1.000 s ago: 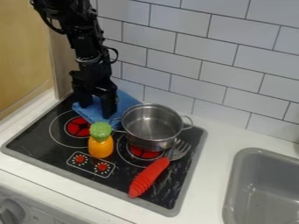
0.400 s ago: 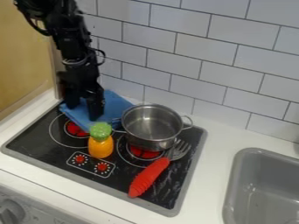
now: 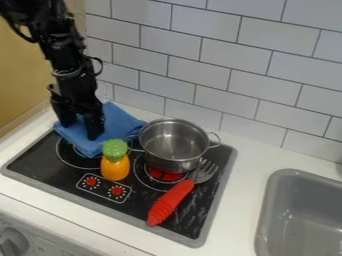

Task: Push the blue cloth to the upper right of the burner

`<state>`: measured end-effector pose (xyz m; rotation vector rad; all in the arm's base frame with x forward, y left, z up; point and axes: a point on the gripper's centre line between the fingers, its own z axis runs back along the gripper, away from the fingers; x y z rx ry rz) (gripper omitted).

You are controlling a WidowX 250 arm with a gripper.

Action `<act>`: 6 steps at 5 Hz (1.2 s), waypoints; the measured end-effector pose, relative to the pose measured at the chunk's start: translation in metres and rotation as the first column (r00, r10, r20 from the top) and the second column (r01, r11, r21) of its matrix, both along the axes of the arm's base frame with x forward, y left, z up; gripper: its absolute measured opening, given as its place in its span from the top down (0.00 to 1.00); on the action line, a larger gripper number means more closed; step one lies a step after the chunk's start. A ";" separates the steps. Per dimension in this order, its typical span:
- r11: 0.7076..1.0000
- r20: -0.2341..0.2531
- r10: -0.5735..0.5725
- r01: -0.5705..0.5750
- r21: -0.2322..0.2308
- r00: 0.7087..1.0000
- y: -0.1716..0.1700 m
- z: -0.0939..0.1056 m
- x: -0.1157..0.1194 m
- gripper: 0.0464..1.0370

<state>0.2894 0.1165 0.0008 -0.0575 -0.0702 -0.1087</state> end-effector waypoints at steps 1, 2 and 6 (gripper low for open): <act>1.000 -0.005 0.016 -0.016 -0.007 1.000 0.003 0.000 -0.013 0.04; 1.000 -0.019 -0.001 0.001 -0.017 1.000 0.004 0.001 -0.031 0.04; 0.998 -0.019 -0.041 0.040 -0.042 0.999 0.001 0.011 -0.066 0.04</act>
